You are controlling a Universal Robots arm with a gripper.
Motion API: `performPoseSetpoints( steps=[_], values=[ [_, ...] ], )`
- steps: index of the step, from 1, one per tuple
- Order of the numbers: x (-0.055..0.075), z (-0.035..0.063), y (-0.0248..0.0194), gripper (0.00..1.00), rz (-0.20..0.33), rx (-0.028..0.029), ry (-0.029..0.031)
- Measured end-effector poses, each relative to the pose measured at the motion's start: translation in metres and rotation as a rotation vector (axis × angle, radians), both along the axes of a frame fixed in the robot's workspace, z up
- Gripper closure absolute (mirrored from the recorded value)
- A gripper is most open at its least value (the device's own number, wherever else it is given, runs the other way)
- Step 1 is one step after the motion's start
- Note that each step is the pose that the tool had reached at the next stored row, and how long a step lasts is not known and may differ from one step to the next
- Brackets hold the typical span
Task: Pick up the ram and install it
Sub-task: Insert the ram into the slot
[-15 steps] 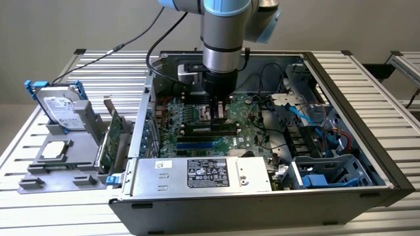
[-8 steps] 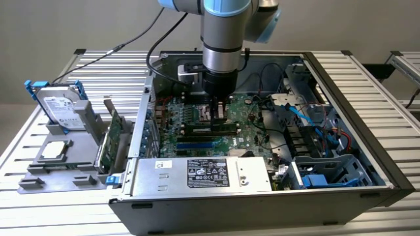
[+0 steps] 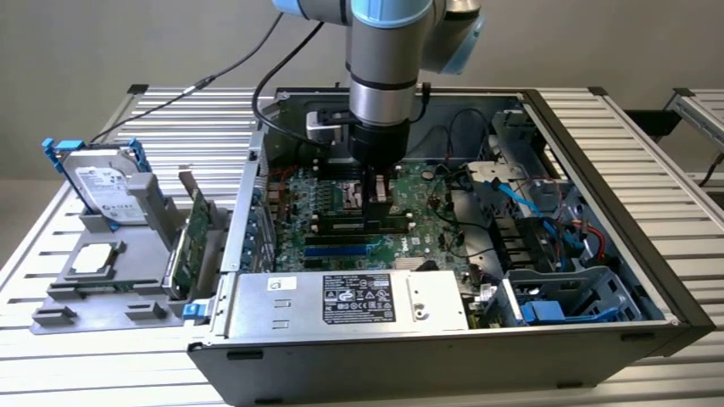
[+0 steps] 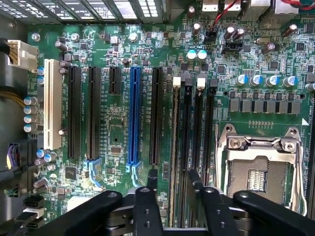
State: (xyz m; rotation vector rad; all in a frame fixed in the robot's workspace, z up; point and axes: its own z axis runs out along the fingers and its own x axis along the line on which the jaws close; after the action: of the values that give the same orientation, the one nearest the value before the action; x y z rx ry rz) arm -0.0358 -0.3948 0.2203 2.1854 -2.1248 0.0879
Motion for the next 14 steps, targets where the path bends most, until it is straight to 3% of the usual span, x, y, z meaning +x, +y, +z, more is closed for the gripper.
performPoseSetpoints(
  steps=[1, 2, 4, 5, 10, 14],
  values=[
    [0.0, 0.0011, 0.0, 0.61, 0.0, 0.0001, 0.0023],
    [0.0, 0.0025, 0.0, 0.49, 0.0, 0.0001, 0.0055],
    [0.0, 0.0054, 0.0001, 0.49, 0.0, 0.0001, 0.0117],
    [0.0, 0.007, 0.0001, 0.43, 0.0, 0.0001, 0.0154],
    [0.0, 0.0155, 0.0002, 0.43, 0.0, 0.0001, 0.0333],
    [0.0, 0.0291, 0.0002, 0.45, 0.0, 0.0002, 0.0398]
  ],
)
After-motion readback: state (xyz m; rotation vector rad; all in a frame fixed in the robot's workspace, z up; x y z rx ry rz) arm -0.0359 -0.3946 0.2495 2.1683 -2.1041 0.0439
